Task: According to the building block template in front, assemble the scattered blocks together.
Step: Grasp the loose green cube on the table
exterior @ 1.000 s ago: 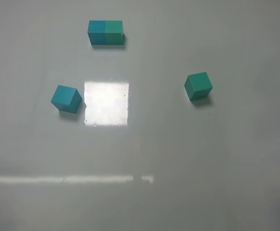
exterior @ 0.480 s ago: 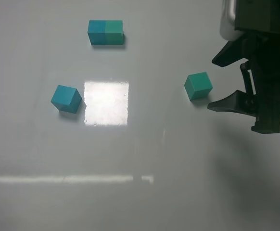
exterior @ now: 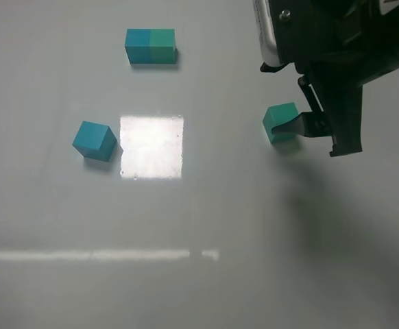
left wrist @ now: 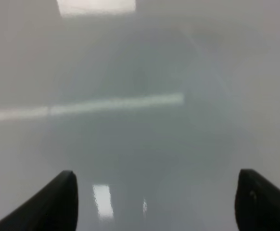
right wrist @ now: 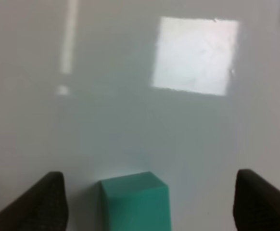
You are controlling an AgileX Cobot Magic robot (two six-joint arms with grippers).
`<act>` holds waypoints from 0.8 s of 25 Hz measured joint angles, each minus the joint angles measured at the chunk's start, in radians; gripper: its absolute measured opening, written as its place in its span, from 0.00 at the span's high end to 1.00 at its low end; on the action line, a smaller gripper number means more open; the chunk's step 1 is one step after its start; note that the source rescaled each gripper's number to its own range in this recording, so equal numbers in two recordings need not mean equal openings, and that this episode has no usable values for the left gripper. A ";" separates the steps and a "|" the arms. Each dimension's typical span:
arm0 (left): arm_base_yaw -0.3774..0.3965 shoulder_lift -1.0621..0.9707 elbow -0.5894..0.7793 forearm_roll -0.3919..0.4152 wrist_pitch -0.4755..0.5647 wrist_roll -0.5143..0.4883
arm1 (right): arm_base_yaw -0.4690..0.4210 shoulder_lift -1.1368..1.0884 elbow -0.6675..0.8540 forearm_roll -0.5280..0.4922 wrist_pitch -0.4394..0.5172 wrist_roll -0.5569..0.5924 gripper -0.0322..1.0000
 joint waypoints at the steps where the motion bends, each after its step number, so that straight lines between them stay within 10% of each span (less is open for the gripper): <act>1: 0.000 0.000 0.000 0.000 0.000 0.000 | -0.002 0.014 -0.011 0.000 0.000 -0.005 0.00; 20: 0.000 0.000 0.000 0.000 0.000 0.000 | -0.084 0.113 -0.023 -0.051 0.005 -0.035 0.01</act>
